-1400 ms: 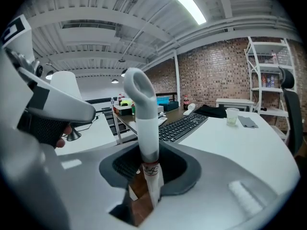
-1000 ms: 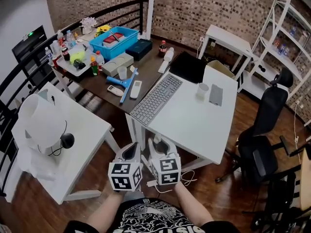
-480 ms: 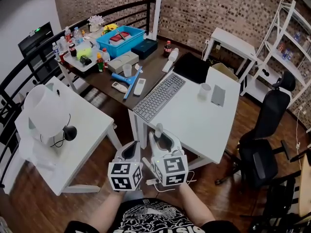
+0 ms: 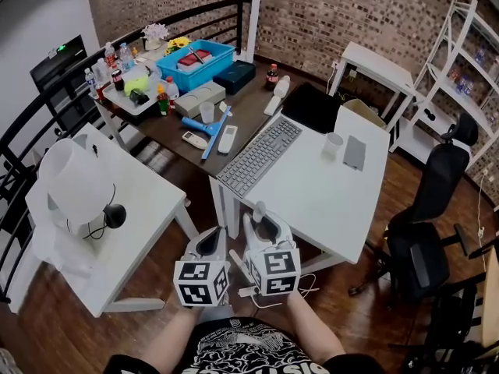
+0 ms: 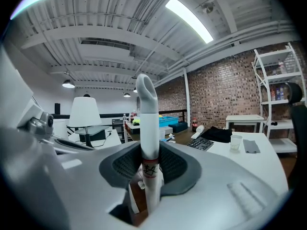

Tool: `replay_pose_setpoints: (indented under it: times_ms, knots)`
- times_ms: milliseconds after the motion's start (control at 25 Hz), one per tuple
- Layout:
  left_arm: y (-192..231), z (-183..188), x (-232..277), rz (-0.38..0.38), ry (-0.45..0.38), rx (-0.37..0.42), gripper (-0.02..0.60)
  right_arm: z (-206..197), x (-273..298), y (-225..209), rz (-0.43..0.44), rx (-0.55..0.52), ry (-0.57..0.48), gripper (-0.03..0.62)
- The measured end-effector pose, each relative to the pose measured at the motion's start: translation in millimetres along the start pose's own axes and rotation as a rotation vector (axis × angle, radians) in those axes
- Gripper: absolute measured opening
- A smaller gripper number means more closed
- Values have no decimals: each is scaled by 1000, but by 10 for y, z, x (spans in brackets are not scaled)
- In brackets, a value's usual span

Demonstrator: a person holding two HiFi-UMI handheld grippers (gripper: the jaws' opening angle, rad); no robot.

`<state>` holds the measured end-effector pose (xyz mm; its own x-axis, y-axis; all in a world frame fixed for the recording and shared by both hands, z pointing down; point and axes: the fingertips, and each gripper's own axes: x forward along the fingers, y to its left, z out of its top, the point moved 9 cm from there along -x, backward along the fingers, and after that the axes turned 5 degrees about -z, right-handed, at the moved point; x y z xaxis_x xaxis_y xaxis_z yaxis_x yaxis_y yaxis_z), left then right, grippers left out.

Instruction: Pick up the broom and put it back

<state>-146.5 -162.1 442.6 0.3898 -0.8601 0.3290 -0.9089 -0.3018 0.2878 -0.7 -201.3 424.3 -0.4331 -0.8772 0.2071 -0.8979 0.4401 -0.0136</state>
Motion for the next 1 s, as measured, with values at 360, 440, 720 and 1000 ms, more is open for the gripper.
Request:
replay_pose_setpoints:
  times_ms: [360,440,720,1000]
  knots:
    - [235,79,208,-21,26,19,5,-271,343,-12,-34,11,65,97]
    - [273,79,249,-27,38,21,5,-322,395,-4,-40,15,80,97]
    - [380,149,391,-60,53,38,5,-485,595,-5,-67,30,113,97]
    - [452,204,506,-100,70,52,5,-619,759,-32,-101,48,148,97]
